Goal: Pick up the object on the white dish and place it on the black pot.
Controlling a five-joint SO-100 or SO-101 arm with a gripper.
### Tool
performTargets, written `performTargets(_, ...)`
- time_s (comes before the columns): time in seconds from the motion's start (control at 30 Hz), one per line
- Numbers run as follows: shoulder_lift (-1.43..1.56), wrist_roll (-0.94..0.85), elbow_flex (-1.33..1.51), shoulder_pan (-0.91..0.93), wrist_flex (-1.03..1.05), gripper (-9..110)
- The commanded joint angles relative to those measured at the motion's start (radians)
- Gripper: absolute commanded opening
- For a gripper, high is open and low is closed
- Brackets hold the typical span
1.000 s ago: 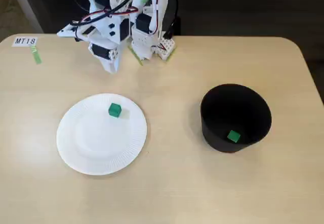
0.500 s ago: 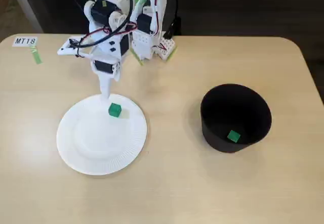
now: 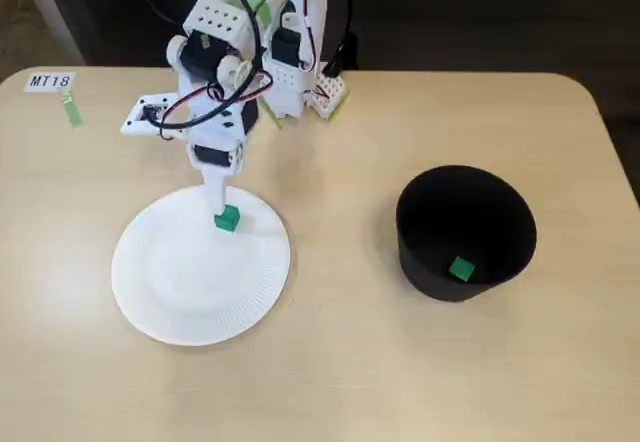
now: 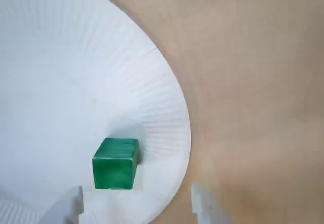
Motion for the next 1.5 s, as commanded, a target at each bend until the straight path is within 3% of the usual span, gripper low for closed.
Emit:
performTargets(0.0, -0.006, 0.014, -0.063, -0.005, -0.011, 28)
performTargets(0.87, -0.218, 0.034, -0.161, 0.000, -0.078, 24)
performTargets(1.2, -0.249, 0.087, -0.161, 0.005, -0.152, 0)
performTargets(1.47, -0.206, 0.091, -0.161, 0.003, -0.164, 0)
